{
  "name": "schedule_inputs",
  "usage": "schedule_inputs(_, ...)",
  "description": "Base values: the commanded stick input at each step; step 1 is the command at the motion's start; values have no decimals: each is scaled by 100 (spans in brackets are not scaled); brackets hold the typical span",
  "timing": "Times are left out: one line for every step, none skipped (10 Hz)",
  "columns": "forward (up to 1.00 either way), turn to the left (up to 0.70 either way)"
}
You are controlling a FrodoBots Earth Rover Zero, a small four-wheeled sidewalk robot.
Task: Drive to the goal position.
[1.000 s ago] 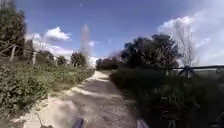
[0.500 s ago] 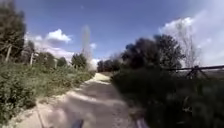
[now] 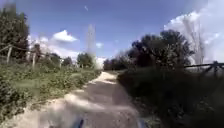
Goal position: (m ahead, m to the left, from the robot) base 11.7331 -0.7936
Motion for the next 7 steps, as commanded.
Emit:
schedule_inputs(70,0)
schedule_inputs(70,0)
schedule_inputs(70,0)
schedule_inputs(70,0)
schedule_inputs(70,0)
schedule_inputs(70,0)
schedule_inputs(70,0)
